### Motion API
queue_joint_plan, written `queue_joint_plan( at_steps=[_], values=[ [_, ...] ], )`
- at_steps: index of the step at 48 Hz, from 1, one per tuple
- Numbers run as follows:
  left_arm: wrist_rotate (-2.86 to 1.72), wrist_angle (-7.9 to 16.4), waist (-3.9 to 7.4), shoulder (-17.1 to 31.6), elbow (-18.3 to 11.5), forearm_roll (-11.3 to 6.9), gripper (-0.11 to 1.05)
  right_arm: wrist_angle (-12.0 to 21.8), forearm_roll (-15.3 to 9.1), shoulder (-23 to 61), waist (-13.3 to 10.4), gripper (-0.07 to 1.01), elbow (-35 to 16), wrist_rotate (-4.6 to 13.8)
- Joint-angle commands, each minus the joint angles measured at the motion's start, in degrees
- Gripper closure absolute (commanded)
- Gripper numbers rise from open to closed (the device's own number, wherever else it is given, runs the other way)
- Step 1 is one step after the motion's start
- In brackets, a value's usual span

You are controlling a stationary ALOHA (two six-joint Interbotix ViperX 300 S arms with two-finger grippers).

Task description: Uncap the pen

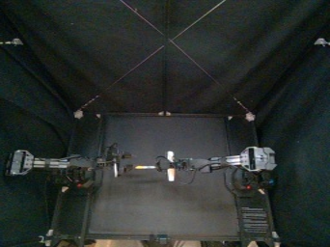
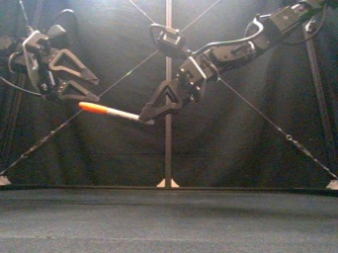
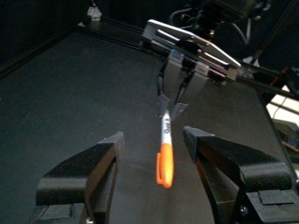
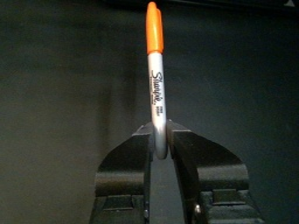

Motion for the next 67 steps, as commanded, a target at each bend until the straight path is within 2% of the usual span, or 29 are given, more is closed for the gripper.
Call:
queue_joint_plan(
  at_steps=[1,5,12,17,37,48,61,67],
  values=[
    [-0.18,0.62,0.0,0.0,-1.05,-3.43,0.04,-0.53,-0.09,-2.9,0.09,0.41,-2.29,-0.18],
    [-0.18,1.58,-0.18,0.0,-0.97,-3.96,0.04,-0.53,-0.09,-2.9,0.09,0.41,-2.72,-0.35],
    [-0.26,3.52,-1.14,0.0,-0.97,-3.96,0.05,-0.53,-1.05,-2.9,0.09,0.41,-3.34,-0.09],
    [-0.26,3.6,-2.11,0.0,-1.05,-3.96,0.05,-0.53,-1.76,-2.9,-0.09,0.41,-3.34,0.0],
    [-0.44,3.16,-5.62,-1.05,-1.49,-4.48,0.05,-1.14,-1.76,-2.9,-0.26,0.41,-2.99,-0.09],
    [-0.44,3.25,-6.33,-1.67,-0.79,-5.62,0.06,-2.46,-1.76,-3.08,-0.44,0.41,-2.9,-0.18],
    [-0.44,3.69,-6.33,-1.67,-0.62,-6.06,0.07,-3.6,-1.76,-3.25,-0.44,0.41,-3.08,-0.26],
    [-0.44,3.78,-6.33,-1.67,-0.26,-6.77,0.12,-4.04,-1.76,-3.34,-0.44,0.41,-3.16,-0.26]
  ],
)
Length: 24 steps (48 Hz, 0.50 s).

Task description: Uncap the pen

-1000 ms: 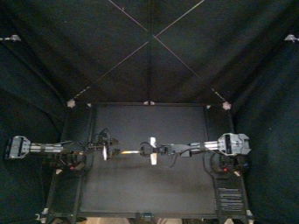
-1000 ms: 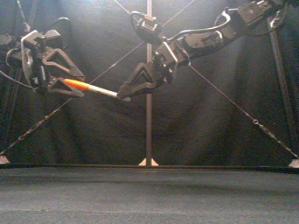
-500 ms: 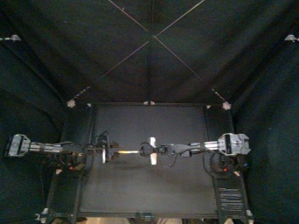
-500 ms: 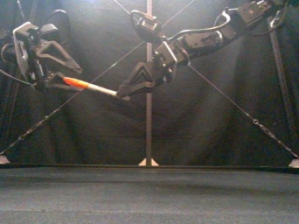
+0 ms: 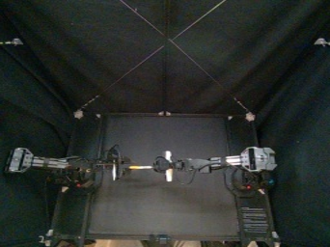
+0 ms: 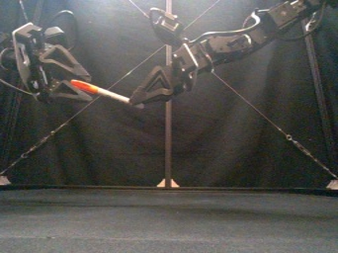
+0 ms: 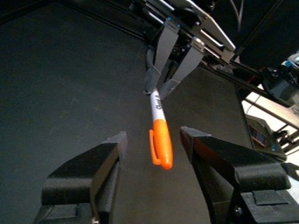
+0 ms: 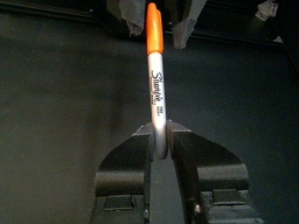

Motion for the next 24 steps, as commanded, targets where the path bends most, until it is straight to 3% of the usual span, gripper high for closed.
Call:
queue_joint_plan(
  at_steps=[1,14,24],
  values=[
    [0.0,-0.26,-0.09,0.18,-0.62,-0.62,0.14,-0.97,0.0,-3.16,-0.35,0.41,-1.23,-0.09],
    [0.09,-0.62,0.7,0.09,-0.62,-0.53,0.51,-1.14,0.0,-3.08,-0.26,0.41,-0.44,0.0],
    [0.18,-0.09,0.79,-2.46,0.53,-0.53,0.56,-1.05,0.0,-4.75,-0.35,0.41,2.11,0.18]
  ],
)
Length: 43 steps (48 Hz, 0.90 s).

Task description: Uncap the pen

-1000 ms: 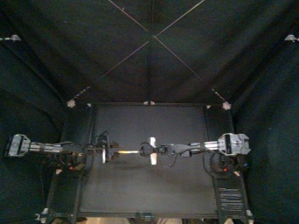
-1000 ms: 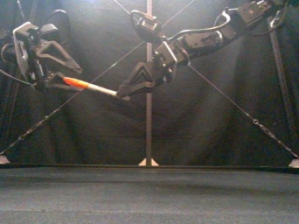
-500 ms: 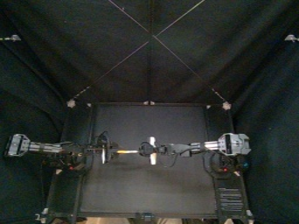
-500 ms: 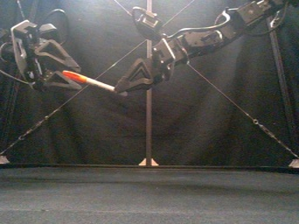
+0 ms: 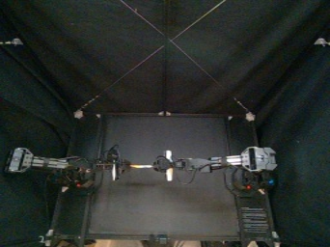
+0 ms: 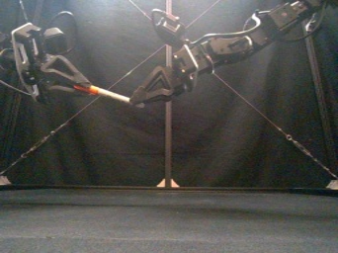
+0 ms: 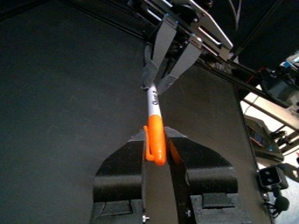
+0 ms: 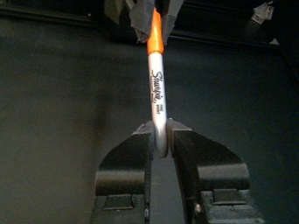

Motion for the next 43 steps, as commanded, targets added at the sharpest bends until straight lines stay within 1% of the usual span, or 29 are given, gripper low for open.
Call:
queue_joint_plan(
  at_steps=[1,6,9,13,17,22,27,28,30,43],
  values=[
    [0.0,-0.18,0.26,-1.93,0.44,0.0,0.56,-0.18,0.0,-4.39,-0.09,0.41,1.32,0.09],
    [0.0,-0.09,0.62,-4.48,2.11,-0.09,0.56,-0.26,0.26,-6.59,-0.53,0.41,3.87,0.18],
    [0.0,0.09,0.53,-6.33,2.99,-0.09,0.56,-0.53,0.35,-7.91,-0.79,0.41,5.27,0.35],
    [0.0,0.97,0.53,-7.82,3.52,-0.09,0.56,-1.14,0.53,-9.58,-1.05,0.41,6.86,0.44],
    [0.0,2.55,0.53,-8.88,3.43,-0.09,0.56,-2.2,0.79,-10.81,-1.32,0.41,8.26,0.44],
    [0.0,4.13,0.62,-8.96,3.08,0.0,0.56,-3.16,0.62,-11.69,-1.32,0.41,9.32,0.35],
    [0.0,4.22,0.79,-8.96,3.08,0.0,0.56,-3.6,0.62,-11.78,-1.32,0.41,9.93,0.35],
    [0.09,4.22,0.79,-8.96,3.08,0.0,0.56,-3.6,0.62,-11.78,-1.41,0.41,9.93,0.35],
    [0.09,4.22,0.88,-8.96,2.99,0.09,0.56,-3.69,0.62,-11.78,-1.32,0.41,10.02,0.44],
    [0.09,4.22,0.88,-8.96,3.08,0.09,0.56,-3.6,0.53,-11.78,-1.32,0.41,10.11,0.35]
  ],
)
